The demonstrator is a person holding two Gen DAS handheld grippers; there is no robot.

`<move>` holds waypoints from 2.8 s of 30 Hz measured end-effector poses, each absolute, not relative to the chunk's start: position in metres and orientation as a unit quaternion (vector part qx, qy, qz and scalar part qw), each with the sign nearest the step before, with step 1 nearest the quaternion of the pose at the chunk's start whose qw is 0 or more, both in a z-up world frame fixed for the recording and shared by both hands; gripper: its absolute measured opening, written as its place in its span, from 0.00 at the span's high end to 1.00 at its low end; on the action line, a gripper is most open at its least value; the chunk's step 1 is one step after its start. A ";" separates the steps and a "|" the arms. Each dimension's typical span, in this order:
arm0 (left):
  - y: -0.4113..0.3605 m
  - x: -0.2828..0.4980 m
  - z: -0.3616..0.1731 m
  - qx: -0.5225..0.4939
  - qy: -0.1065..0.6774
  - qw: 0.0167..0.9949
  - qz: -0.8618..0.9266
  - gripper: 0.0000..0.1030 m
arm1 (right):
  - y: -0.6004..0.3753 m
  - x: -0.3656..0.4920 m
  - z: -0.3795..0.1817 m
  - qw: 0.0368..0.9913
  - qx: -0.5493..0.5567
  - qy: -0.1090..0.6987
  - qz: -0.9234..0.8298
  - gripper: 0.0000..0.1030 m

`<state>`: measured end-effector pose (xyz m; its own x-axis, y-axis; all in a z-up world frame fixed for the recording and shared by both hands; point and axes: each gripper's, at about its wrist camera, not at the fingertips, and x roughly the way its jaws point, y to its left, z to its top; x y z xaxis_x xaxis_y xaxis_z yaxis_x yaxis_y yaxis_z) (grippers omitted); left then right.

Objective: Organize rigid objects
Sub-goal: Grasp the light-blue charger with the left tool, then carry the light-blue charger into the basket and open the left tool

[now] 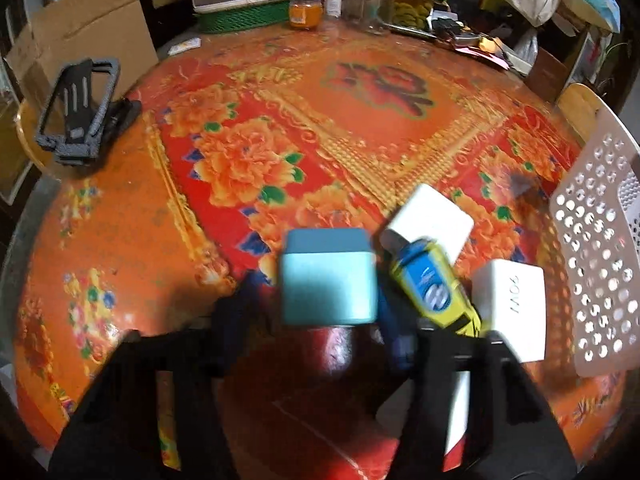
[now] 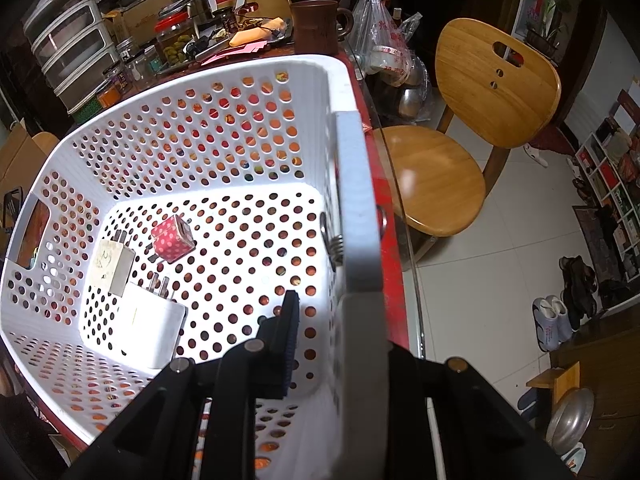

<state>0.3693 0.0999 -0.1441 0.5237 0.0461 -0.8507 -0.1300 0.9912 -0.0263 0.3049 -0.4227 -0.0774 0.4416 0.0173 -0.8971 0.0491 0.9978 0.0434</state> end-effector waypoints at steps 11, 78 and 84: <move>0.088 0.364 -0.103 0.012 0.407 0.906 0.113 0.62 | -0.422 0.305 -0.077 0.849 0.031 0.528 -0.007 0.82; -0.245 0.349 -0.037 0.176 0.393 0.901 -0.054 0.49 | -0.419 0.305 -0.076 0.852 0.033 0.523 0.004 0.77; -0.237 0.334 -0.019 0.192 0.347 0.917 -0.052 0.05 | -0.418 0.305 -0.077 0.852 0.033 0.523 0.005 0.76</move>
<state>0.3339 -0.2373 -0.0194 0.7536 0.0380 -0.6562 0.2281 0.9212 0.3152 0.3047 -0.4178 -0.0765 0.4524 0.0424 -0.8908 0.0270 0.9978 0.0612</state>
